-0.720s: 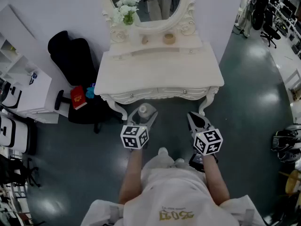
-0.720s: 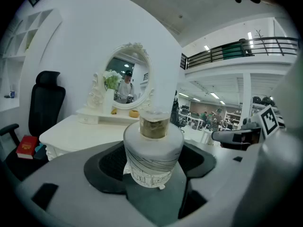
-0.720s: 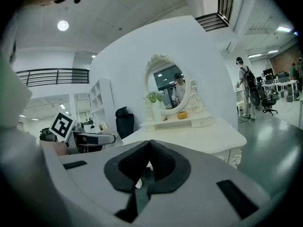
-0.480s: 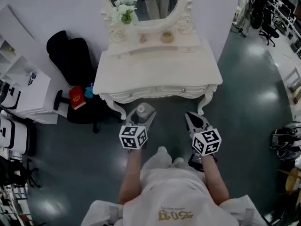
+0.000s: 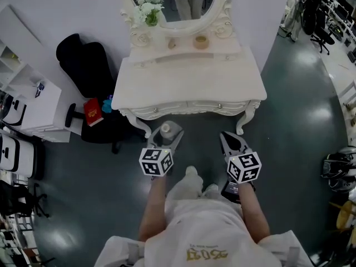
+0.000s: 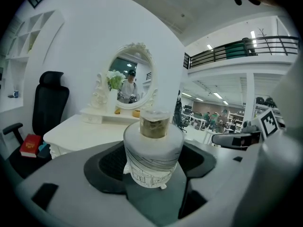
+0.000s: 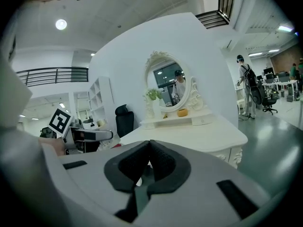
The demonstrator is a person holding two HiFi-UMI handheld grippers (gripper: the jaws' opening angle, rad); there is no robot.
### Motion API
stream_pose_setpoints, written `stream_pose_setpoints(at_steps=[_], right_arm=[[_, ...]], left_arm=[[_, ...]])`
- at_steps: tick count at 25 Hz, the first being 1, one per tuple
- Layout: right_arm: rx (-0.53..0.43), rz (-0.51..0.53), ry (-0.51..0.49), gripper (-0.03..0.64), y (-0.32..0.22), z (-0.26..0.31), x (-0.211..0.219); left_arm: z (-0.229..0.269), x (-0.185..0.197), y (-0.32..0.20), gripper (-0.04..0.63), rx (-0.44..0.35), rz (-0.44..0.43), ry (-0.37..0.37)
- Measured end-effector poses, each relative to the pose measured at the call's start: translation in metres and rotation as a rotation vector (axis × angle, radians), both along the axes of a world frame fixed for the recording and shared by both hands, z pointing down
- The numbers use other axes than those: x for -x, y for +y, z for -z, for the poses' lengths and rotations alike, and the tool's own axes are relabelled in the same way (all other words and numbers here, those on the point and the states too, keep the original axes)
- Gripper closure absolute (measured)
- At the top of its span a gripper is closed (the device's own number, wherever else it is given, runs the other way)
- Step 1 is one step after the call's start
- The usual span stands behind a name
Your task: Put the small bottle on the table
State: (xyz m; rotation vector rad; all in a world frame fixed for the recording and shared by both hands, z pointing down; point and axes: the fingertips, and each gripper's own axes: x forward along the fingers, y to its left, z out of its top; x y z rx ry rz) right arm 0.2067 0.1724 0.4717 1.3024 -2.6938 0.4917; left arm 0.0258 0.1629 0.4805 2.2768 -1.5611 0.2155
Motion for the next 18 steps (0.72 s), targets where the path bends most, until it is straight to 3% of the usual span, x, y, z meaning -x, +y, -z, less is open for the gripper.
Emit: stream_pose_setpoints(at_steps=[5,9,14,18], right_arm=[[0.030,-0.007,0.024,0.604,-0.028,-0.015,0.009],[0.007,0.003,-0.042,0.604,-0.063,-0.012,0.028],[0.001,0.022,-0.048,0.604,-0.129,-0.013,0.072],[0.036,0.015,0.020,0.604,-0.188,-0.027,0.111]], left_arm=[[-0.011,0.018,-0.021,0.250,0.021,0.022,0.006],[-0.021,0.037,-0.048,0.250,0.032,0.030,0.008],[-0.030,0.076,-0.113,0.250,0.039,0.037,0.022],[-0.032,0.110,-0.173,0.250,0.037,0.021,0.000]])
